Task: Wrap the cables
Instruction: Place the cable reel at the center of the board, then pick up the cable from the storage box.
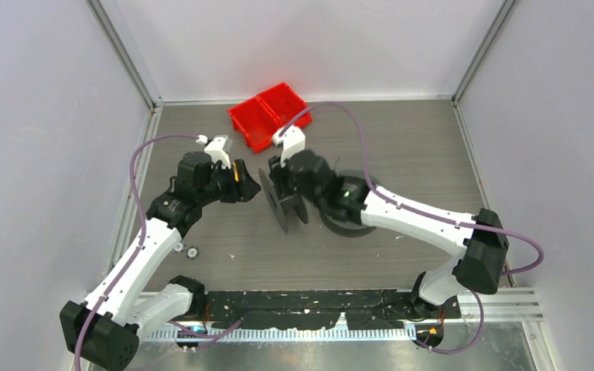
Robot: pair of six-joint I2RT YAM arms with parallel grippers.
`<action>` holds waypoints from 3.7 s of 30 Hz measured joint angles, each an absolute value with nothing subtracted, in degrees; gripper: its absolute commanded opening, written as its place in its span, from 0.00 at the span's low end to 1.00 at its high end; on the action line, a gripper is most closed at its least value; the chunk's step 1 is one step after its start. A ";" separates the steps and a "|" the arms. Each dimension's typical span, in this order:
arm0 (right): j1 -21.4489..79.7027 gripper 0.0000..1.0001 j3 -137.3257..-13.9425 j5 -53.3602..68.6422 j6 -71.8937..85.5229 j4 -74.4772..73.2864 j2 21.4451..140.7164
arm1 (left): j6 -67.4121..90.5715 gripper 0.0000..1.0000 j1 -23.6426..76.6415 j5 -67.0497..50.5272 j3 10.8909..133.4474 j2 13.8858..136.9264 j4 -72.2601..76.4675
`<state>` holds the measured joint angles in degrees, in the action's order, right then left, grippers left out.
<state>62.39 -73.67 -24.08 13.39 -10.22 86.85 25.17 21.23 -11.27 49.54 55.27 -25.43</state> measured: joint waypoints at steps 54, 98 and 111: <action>27.92 0.33 -136.09 1.87 47.57 17.12 159.02 | 26.50 0.00 34.15 9.08 63.07 69.97 -37.26; 26.89 0.05 -129.71 5.37 45.04 24.43 155.04 | 23.59 0.00 34.13 12.01 58.98 68.53 -37.34; 23.62 0.05 -112.95 13.45 33.21 16.53 116.79 | 24.08 0.40 34.11 10.85 60.90 75.96 -28.97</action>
<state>23.62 -112.95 13.45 33.21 16.53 116.79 24.08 34.11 10.85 60.90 75.96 -28.97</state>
